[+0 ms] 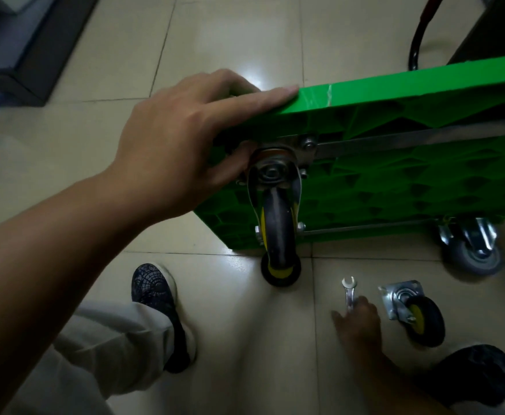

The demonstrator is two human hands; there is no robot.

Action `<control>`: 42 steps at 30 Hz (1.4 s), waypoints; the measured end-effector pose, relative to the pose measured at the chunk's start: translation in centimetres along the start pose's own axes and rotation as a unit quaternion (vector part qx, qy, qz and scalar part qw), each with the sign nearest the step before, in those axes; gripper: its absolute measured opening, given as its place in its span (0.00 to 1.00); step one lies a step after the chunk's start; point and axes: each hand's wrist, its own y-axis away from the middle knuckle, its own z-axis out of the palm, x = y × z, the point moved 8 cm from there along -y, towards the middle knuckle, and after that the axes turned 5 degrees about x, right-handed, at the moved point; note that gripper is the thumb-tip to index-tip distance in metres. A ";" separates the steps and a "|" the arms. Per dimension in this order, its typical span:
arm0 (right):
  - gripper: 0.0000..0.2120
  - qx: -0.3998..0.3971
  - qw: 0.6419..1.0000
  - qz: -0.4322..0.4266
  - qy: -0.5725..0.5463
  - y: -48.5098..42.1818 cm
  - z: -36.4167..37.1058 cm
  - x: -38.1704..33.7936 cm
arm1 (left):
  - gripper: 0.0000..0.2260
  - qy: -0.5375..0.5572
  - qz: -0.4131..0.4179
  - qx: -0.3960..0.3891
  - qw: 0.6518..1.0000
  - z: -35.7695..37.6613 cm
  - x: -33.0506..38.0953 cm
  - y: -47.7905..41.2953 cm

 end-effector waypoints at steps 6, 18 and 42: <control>0.20 -0.006 0.999 0.032 -0.022 0.1 1.9 2.5 | 0.24 -0.002 -0.017 0.004 1.000 0.0 0.0 -0.2; 0.08 -0.141 0.970 -0.197 -0.015 -1.3 -6.0 -6.1 | 0.26 0.031 -0.036 -0.023 0.999 -0.2 0.2 -0.9; 0.18 0.295 0.695 -0.611 0.239 9.9 -31.8 -25.9 | 0.30 0.070 -0.030 -0.045 0.996 0.5 0.8 -2.6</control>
